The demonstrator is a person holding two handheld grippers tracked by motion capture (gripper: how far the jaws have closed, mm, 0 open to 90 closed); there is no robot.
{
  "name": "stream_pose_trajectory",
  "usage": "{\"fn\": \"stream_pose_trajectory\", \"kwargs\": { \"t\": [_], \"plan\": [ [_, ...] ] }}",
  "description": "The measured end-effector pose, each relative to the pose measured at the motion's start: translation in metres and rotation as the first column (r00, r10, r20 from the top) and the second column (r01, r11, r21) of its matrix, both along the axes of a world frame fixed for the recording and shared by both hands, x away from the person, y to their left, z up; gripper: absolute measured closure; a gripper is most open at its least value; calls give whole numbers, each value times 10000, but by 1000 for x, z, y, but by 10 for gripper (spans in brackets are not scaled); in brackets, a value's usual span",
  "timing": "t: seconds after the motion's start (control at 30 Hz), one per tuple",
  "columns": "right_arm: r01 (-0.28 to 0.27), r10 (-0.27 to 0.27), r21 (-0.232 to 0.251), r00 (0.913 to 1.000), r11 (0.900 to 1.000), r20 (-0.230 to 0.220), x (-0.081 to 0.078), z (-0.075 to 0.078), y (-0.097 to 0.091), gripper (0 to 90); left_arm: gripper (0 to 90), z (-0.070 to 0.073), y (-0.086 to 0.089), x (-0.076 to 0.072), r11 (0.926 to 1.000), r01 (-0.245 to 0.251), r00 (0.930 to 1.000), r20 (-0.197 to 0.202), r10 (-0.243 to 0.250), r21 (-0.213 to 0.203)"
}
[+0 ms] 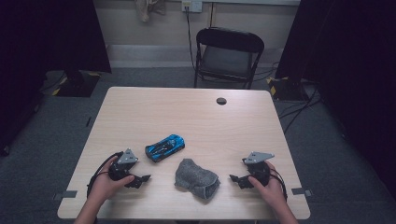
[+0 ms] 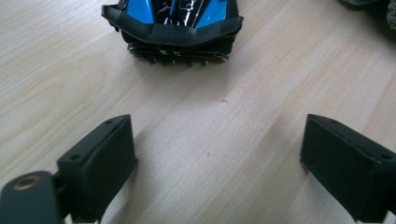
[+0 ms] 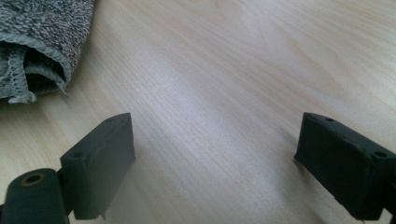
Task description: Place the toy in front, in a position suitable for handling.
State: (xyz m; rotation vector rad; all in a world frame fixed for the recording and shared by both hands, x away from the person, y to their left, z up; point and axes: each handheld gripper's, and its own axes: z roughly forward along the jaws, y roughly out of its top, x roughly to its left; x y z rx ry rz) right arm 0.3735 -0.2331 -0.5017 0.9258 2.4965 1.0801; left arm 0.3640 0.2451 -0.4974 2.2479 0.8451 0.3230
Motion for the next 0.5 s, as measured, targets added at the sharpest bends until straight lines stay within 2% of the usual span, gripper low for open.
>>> {"fn": "stream_pose_trajectory", "kwargs": {
  "t": [0.17,0.5],
  "plan": [
    [-49,49,-19,10000,10000,4,1,0,0,102,29,-2,-2,0,9999,123,9999,38,-123,-54],
    [-57,57,-19,10000,10000,3,1,0,0,102,0,-4,-1,0,9997,191,9997,156,-189,-121]
  ]
}}
